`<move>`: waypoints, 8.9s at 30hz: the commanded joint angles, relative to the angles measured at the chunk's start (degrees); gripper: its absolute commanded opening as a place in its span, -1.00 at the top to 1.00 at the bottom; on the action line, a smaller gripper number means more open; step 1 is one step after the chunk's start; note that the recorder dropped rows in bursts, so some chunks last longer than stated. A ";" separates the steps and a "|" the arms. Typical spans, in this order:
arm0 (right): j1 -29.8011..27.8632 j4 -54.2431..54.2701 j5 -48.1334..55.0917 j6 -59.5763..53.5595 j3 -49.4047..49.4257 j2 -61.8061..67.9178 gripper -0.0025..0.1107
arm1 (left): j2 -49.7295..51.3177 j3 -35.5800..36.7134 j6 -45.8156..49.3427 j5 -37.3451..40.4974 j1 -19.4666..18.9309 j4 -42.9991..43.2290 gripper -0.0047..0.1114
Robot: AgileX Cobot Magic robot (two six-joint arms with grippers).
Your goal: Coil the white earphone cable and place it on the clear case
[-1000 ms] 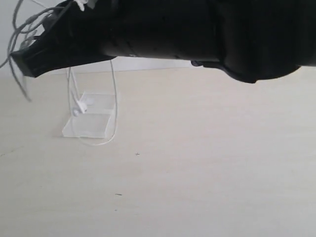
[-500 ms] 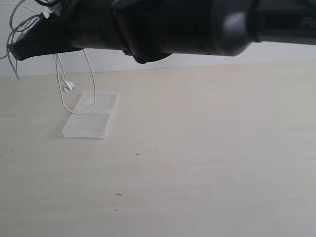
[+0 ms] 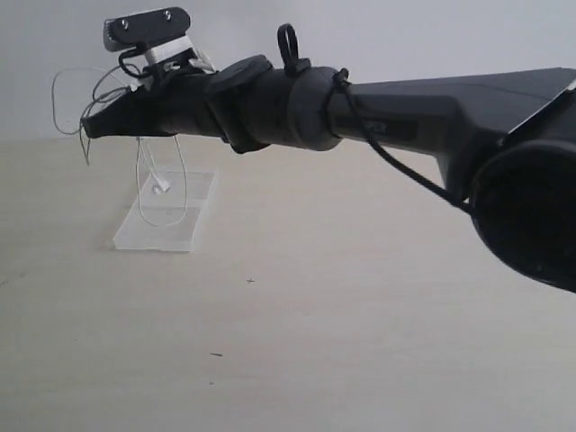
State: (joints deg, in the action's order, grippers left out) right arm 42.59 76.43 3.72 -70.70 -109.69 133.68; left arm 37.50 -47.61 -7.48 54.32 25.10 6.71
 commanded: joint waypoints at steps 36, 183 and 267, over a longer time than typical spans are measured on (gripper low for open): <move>-0.09 -0.05 1.69 1.80 -7.89 12.25 0.96 | -0.24 0.23 -0.42 0.09 0.01 0.61 0.92; -2.28 -65.95 29.76 57.39 -12.06 9.53 -0.28 | 52.56 4.14 22.45 -60.25 -17.21 20.72 0.11; -2.28 -65.87 30.71 56.84 -12.06 9.53 -0.28 | 60.77 -3.22 25.93 -60.47 -16.98 20.82 0.92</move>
State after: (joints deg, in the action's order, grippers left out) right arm 40.23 10.50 34.55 -13.43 -121.34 144.00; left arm 97.77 -50.34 18.47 -7.02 8.00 27.91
